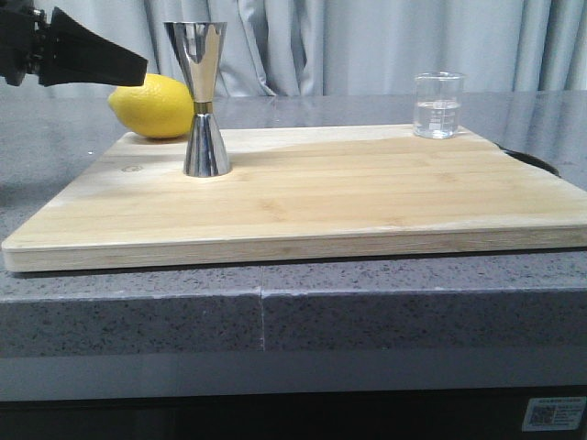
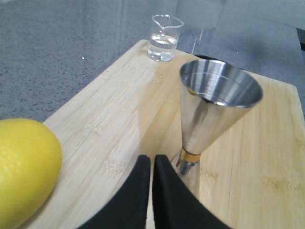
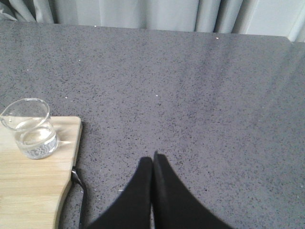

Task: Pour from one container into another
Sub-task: 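Move the left gripper toward the steel jigger on the board, then close the left gripper on the jigger's waist and lift it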

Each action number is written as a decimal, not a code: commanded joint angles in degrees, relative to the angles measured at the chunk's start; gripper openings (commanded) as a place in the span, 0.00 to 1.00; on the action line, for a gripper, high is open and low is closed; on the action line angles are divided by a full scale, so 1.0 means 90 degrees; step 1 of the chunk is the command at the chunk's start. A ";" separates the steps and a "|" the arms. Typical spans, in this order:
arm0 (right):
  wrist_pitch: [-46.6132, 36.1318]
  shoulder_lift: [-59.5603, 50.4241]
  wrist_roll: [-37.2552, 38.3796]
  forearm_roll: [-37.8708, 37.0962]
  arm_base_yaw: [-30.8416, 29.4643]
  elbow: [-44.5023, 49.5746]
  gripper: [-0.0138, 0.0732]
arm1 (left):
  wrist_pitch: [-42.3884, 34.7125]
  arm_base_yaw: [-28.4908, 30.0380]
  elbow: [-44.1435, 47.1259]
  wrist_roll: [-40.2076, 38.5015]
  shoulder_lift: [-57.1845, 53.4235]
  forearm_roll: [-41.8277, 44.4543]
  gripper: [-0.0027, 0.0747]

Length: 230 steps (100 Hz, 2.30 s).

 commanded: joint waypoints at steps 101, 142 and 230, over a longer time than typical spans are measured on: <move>-0.0573 -0.0092 -0.0039 -0.0185 -0.0019 -0.0169 0.83 | 0.0595 -0.0049 -0.0190 0.0088 -0.0243 -0.0625 0.69; -0.0573 -0.0092 -0.0039 -0.0185 -0.0019 -0.0169 0.83 | 0.0560 -0.0453 -0.0190 0.0365 -0.0243 -0.0673 0.69; -0.0569 -0.0092 -0.0039 -0.0185 -0.0019 -0.0169 0.83 | 0.0597 -0.0837 0.0394 0.1047 0.0321 -0.1691 0.69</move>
